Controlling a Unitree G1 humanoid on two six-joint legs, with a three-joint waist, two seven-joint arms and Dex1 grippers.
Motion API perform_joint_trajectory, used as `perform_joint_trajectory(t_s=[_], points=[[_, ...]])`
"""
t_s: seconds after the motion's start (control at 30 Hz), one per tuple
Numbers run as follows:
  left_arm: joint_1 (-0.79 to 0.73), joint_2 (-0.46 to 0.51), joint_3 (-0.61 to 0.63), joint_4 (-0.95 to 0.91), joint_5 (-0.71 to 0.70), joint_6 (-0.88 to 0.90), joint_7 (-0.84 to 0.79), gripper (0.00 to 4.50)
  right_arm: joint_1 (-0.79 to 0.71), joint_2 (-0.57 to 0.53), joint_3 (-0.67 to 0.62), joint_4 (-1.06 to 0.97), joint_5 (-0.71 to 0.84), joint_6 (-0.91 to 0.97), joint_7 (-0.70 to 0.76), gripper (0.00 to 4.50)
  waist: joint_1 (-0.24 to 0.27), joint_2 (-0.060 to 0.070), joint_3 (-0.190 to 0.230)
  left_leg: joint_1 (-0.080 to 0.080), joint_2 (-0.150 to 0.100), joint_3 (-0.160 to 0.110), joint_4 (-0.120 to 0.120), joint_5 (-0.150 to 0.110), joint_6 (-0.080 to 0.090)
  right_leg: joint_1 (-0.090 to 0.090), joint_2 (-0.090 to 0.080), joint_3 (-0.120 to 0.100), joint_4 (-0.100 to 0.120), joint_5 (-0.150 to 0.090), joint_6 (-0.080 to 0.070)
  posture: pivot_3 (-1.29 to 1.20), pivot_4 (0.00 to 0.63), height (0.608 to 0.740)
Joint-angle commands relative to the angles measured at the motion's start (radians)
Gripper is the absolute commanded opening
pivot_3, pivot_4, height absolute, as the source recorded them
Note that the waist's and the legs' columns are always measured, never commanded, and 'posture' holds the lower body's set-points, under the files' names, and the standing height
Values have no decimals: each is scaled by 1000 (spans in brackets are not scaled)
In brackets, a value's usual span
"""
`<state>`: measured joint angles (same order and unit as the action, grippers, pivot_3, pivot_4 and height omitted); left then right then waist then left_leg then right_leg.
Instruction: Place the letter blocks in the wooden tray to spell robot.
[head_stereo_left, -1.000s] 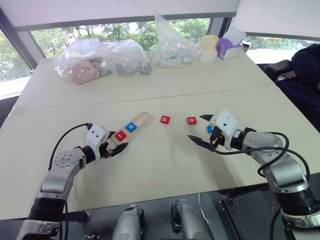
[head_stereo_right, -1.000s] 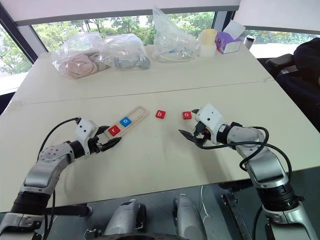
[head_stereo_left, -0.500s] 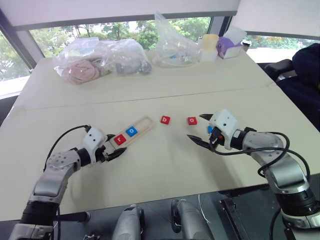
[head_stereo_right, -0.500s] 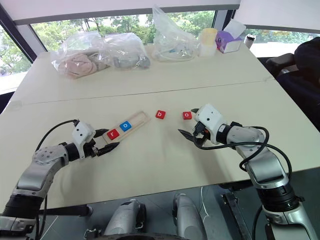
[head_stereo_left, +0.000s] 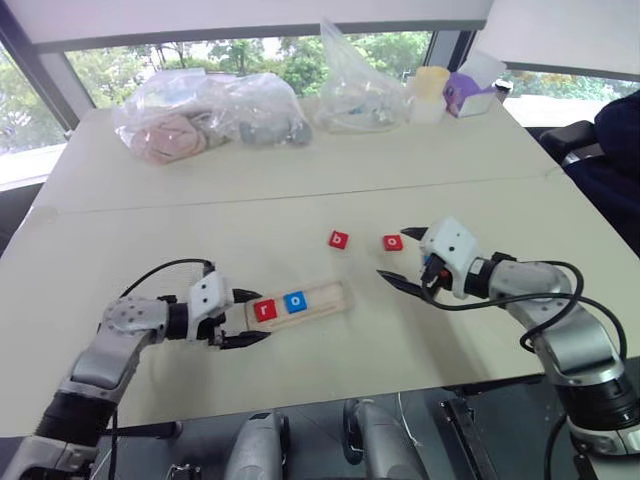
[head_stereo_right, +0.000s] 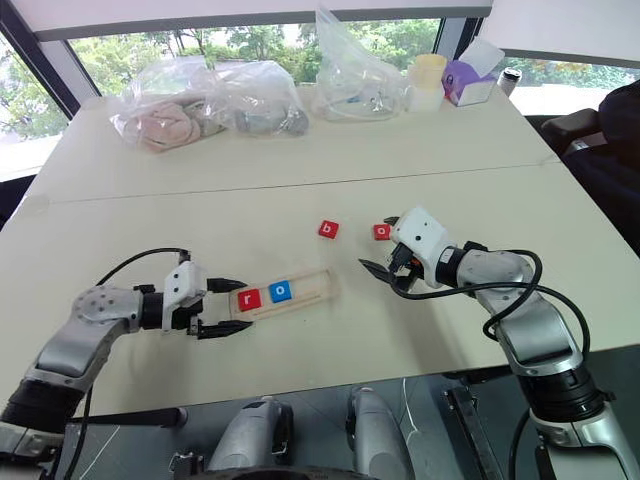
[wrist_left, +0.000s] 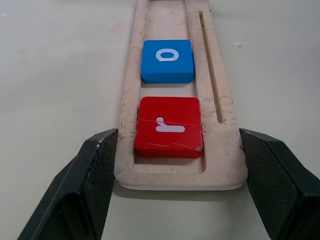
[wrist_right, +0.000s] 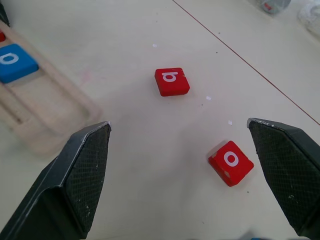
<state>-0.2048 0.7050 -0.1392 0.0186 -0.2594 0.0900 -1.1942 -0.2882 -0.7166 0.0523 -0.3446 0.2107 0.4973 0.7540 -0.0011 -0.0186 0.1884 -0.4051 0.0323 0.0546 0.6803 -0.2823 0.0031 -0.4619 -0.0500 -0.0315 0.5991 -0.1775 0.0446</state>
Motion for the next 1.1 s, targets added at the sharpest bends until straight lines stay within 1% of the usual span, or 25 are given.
perform_joint_trajectory(t_s=[0.03,0.2,0.5,0.57,0.6,0.77,0.97,1.1], points=[[-25,-17,-75,39,37,-27,-60,3138,3,-18,-37,-50,8,3,2,4500,9,0,0,0,0,0,0,0,0,0,0,0,-1,0,0,0,150,740],[-64,-43,-107,95,68,-75,-76,3138,14,-31,-50,-68,11,15,0,4500,18,0,0,-1,-1,1,1,0,1,1,1,0,-1,0,1,0,150,740],[-67,-55,-102,119,89,-87,-48,3138,19,-22,-48,-79,7,25,-8,4500,17,1,-1,-1,0,0,3,0,1,2,1,0,-1,-1,2,0,150,740],[-63,-57,-96,116,91,-88,-35,4201,17,-20,-46,-77,6,25,-9,4500,17,2,-1,-1,-1,0,3,0,1,2,1,0,-1,0,2,0,150,740],[-60,-59,-93,113,91,-88,-27,4463,18,-20,-46,-77,6,24,-8,4500,17,1,-1,-1,-1,0,3,0,1,2,1,0,-1,0,2,0,150,740],[-38,-59,-75,76,66,-56,-12,4463,12,-21,-42,-71,7,24,-3,4500,16,2,-2,0,-1,0,3,0,1,2,1,0,0,0,2,0,150,740],[24,-25,-2,-56,-3,17,5,4463,18,-28,-42,-71,22,31,23,4500,13,2,-2,0,0,0,3,0,1,2,1,0,0,0,3,0,150,740],[37,11,81,-150,-81,104,26,4463,-10,-23,-20,-46,24,38,46,4500,12,2,-2,0,0,-1,3,0,1,1,4,0,1,0,3,0,150,740]])
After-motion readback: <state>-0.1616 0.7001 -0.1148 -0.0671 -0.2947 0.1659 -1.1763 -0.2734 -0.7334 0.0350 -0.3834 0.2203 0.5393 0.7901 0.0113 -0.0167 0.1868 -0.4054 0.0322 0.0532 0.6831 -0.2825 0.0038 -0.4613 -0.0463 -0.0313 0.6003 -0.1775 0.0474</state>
